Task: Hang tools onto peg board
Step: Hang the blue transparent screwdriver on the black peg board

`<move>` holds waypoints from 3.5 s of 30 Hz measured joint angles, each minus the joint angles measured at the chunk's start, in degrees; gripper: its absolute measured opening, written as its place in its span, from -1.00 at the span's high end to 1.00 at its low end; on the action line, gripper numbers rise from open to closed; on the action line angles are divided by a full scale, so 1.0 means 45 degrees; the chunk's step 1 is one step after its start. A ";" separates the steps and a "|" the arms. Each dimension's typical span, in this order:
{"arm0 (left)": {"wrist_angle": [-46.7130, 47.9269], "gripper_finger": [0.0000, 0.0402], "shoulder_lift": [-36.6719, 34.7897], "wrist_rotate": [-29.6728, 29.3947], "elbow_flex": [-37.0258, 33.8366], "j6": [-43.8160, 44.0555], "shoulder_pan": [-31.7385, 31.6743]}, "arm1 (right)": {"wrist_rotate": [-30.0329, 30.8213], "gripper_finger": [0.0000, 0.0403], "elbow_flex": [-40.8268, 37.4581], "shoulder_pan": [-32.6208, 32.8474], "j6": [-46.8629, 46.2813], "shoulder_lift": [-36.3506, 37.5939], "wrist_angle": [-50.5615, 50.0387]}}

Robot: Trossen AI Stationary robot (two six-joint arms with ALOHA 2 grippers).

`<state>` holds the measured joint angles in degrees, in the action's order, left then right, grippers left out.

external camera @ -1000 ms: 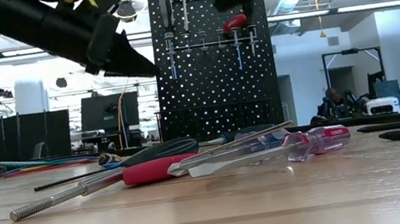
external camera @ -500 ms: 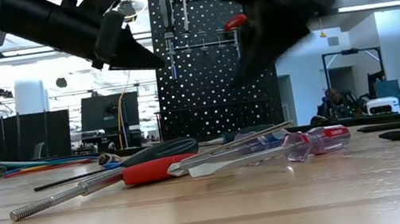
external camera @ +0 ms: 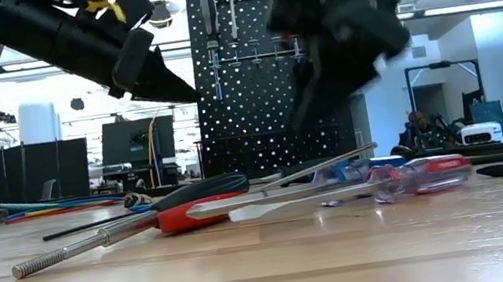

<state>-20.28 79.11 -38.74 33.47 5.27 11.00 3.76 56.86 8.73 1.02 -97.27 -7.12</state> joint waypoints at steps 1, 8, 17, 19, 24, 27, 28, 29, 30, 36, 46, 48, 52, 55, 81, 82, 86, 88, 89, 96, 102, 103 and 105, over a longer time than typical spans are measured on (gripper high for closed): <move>0.0028 0.21 0.0000 0.0004 0.0000 0.0076 0.0000 | 0.0083 -0.42 0.0000 0.0033 0.0018 0.0327 -0.0143; 0.0425 0.21 0.0000 0.0015 0.0000 0.0639 0.0278 | -0.0018 -0.42 -0.0567 0.1147 -0.0429 0.1777 -0.1284; 0.0300 0.21 0.0000 0.0321 0.0000 0.0648 0.0481 | -0.1044 -0.42 -0.3309 0.0363 -0.1519 0.1555 -0.0093; 0.0175 0.21 0.0000 0.0333 0.0000 0.0553 0.0423 | -0.1798 -0.42 -0.3641 -0.0088 -0.1475 0.1368 0.0780; -0.0046 0.21 0.0000 0.0330 0.0000 0.0331 0.0322 | -0.2467 -0.42 -0.3775 -0.0316 -0.0384 0.0382 0.1850; -0.0045 0.21 0.0000 0.0345 0.0000 0.0341 0.0301 | -0.2480 -0.42 -0.3742 -0.0244 0.0191 -0.0332 0.2694; -0.0018 0.21 0.0000 0.0345 0.0000 0.0341 0.0296 | -0.2473 -0.42 -0.3745 -0.0217 0.0406 -0.0530 0.3048; -0.0032 0.21 0.0000 0.0342 0.0000 0.0341 0.0296 | -0.2450 -0.42 -0.3743 -0.0210 0.0504 -0.0716 0.3450; -0.0029 0.21 0.0000 0.0345 0.0000 0.0345 0.0296 | -0.2458 -0.42 -0.3740 -0.0221 0.0547 -0.0858 0.3811; 0.0007 0.21 0.0000 0.0345 0.0000 0.0438 0.0296 | -0.2503 -0.38 -0.3740 -0.0225 0.0493 -0.1108 0.4466; 0.0065 0.21 0.0005 0.0583 0.0000 0.0468 0.0296 | -0.2493 0.41 -0.3745 -0.0491 0.0397 -0.1127 0.4577; 0.0080 0.21 0.0005 0.0583 0.0000 0.0468 0.0296 | -0.2500 0.44 -0.3745 -0.0500 0.0403 -0.1082 0.4513; 0.0071 0.21 0.0005 0.0579 0.0000 0.0442 0.0296 | -0.2493 0.44 -0.3755 -0.0495 0.0291 -0.0628 0.3819; 0.0068 0.21 0.0005 0.0628 0.0000 0.0283 0.0296 | -0.2343 0.44 -0.3784 -0.0480 -0.0290 0.0134 0.2566; 0.2643 0.32 0.5363 0.4271 0.3904 -0.2147 0.0559 | -0.0052 0.43 -0.2336 -0.0165 -0.2118 0.2992 -0.2698; 0.2755 0.35 0.5357 0.4215 0.4010 -0.2081 0.0559 | 0.0009 0.43 -0.2336 -0.0165 -0.2108 0.2992 -0.2669; 0.3090 0.53 0.5353 0.4080 0.4160 -0.2005 0.0559 | 0.0139 0.41 -0.2336 -0.0170 -0.2125 0.2997 -0.2690; 0.3205 0.64 0.5350 0.4082 0.4167 -0.1990 0.0559 | 0.0164 0.41 -0.2331 -0.0170 -0.2128 0.2997 -0.2684; 0.3278 0.70 0.5348 0.4085 0.4167 -0.1981 0.0559 | 0.0159 0.41 -0.2336 -0.0170 -0.2133 0.2997 -0.2660; 0.3465 0.94 0.5343 0.3554 0.4167 -0.1681 0.0541 | 0.0144 0.36 -0.2331 -0.0170 -0.2196 0.2997 -0.2650; 0.4167 0.98 0.5359 0.3270 0.4143 -0.1667 0.0517 | -0.0415 0.13 -0.2331 -0.0170 -0.1902 0.3456 -0.4150; 0.4186 0.98 0.5389 0.3288 0.4143 -0.1665 0.0505 | -0.0419 0.09 -0.2346 -0.0170 -0.1943 0.3619 -0.4147; 0.4112 0.98 0.5360 0.3235 0.4130 -0.1632 0.0488 | -0.0423 0.03 -0.2684 -0.0130 -0.1997 0.4095 -0.3900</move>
<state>-1.78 103.23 -24.19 52.06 -2.07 13.20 1.85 44.78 8.15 -7.97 -78.85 -24.67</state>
